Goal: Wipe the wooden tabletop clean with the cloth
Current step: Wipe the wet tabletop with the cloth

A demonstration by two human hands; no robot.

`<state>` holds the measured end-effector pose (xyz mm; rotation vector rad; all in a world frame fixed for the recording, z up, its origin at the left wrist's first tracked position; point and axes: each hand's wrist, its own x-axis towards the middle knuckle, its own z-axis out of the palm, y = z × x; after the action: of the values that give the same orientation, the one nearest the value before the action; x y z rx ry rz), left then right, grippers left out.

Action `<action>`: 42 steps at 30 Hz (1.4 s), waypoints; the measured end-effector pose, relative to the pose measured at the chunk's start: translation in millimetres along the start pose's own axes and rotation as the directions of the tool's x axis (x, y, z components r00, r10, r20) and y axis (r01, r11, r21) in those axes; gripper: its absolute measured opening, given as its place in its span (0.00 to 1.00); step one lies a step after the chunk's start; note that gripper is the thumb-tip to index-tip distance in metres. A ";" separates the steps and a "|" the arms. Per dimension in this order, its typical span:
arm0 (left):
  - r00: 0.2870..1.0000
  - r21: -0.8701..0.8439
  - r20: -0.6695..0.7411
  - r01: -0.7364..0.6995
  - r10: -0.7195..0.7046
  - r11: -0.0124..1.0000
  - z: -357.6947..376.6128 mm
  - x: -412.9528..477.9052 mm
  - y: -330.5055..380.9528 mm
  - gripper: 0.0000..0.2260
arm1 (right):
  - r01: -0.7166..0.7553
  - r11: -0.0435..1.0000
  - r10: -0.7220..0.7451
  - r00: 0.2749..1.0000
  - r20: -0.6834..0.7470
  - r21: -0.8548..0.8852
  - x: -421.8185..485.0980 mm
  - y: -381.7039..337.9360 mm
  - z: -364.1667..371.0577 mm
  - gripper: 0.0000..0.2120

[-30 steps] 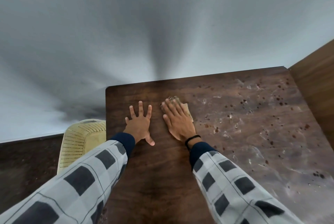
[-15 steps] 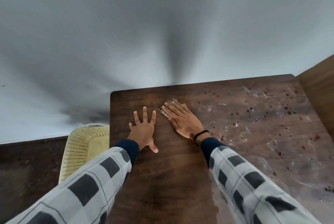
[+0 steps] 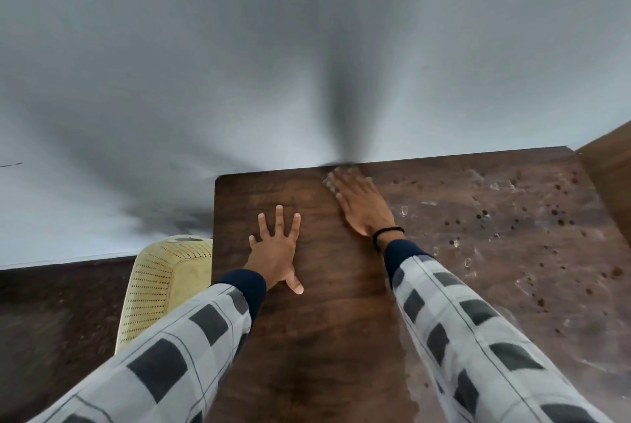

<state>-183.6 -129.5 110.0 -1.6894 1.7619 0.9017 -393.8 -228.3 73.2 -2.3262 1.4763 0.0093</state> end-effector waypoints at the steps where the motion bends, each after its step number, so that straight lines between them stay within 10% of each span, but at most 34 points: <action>1: 1.000 -0.002 0.000 0.001 -0.001 1.000 0.1 0.2 -0.1 0.70 | -0.099 0.995 0.100 0.994 -0.052 0.032 4.8 -1.4 -1.9 0.25; 5: 1.000 0.008 -0.017 0.000 0.000 1.000 1.6 0.7 -1.2 0.70 | -0.261 0.956 0.280 0.947 -0.158 0.131 -7.4 -42.2 19.2 0.25; 10: 1.000 -0.006 0.000 -0.004 0.004 1.000 -1.8 -1.3 0.1 0.70 | 0.104 0.994 -0.104 0.994 -0.038 -0.017 -30.4 -8.1 17.4 0.24; 16: 1.000 -0.014 -0.008 -0.005 0.005 1.000 -1.6 -3.6 0.4 0.69 | -0.284 0.950 0.303 0.939 -0.165 0.127 -3.6 -16.6 3.6 0.24; 22: 1.000 -0.023 0.007 0.006 -0.006 1.000 -1.2 1.3 0.4 0.71 | 0.138 0.990 -0.139 0.990 -0.029 -0.042 -38.5 -5.6 15.5 0.25; 29: 1.000 -0.027 -0.003 0.007 -0.007 1.000 1.4 0.1 -1.6 0.71 | -0.309 0.936 0.336 0.925 -0.175 0.166 -5.4 -23.2 4.3 0.24; 35: 1.000 -0.029 -0.004 0.003 -0.003 1.000 0.4 1.3 -0.8 0.71 | 0.131 0.988 -0.132 0.991 -0.003 -0.079 -38.1 3.5 10.6 0.26; 42: 1.000 -0.022 0.005 0.014 -0.014 1.000 0.3 1.1 0.0 0.70 | -0.339 0.933 0.355 0.922 -0.153 0.123 -15.3 3.5 -2.0 0.25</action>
<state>-183.6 -130.0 109.0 -1.7097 1.7408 0.9214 -404.0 -216.9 77.1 -2.0035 1.9165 -0.1683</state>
